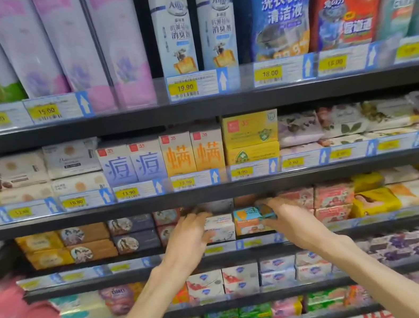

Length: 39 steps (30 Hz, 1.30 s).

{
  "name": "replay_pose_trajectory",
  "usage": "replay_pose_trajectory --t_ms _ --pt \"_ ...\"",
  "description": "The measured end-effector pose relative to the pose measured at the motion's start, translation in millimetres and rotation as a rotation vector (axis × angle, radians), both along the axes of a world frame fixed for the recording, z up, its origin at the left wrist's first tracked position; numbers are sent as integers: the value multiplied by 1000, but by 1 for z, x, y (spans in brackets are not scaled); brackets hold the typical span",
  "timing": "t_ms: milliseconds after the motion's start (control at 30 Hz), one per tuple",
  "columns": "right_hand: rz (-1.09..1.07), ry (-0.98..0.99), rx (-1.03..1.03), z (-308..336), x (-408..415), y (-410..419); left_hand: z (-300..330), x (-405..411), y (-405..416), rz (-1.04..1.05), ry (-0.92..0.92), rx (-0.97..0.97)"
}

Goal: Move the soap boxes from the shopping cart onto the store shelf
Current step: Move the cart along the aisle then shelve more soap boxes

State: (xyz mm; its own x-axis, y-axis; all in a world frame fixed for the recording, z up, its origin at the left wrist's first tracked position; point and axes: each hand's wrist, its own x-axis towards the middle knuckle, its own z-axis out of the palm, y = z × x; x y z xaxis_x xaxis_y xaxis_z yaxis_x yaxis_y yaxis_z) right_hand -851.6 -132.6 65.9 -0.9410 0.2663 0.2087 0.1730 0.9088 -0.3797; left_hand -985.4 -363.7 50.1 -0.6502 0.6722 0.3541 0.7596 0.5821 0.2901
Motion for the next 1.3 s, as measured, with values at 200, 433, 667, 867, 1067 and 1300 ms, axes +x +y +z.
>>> replay_pose_trajectory --t_ms 200,433,667,867,1067,1300 --pt "13 -14 99 -14 -5 -2 -9 -5 4 16 43 -58" --pt "14 1 64 -19 -6 -6 -17 -3 6 54 48 -91" --pt "-13 11 110 -10 -2 -10 -15 -6 9 47 55 -121" --pt "-15 12 327 -15 -1 -11 -16 -6 10 25 74 -118" --pt "-19 19 591 -25 -7 -8 -18 -6 10 -1 90 -111" --pt "-54 11 613 -32 -15 -10 -18 -7 12 -11 78 -104"
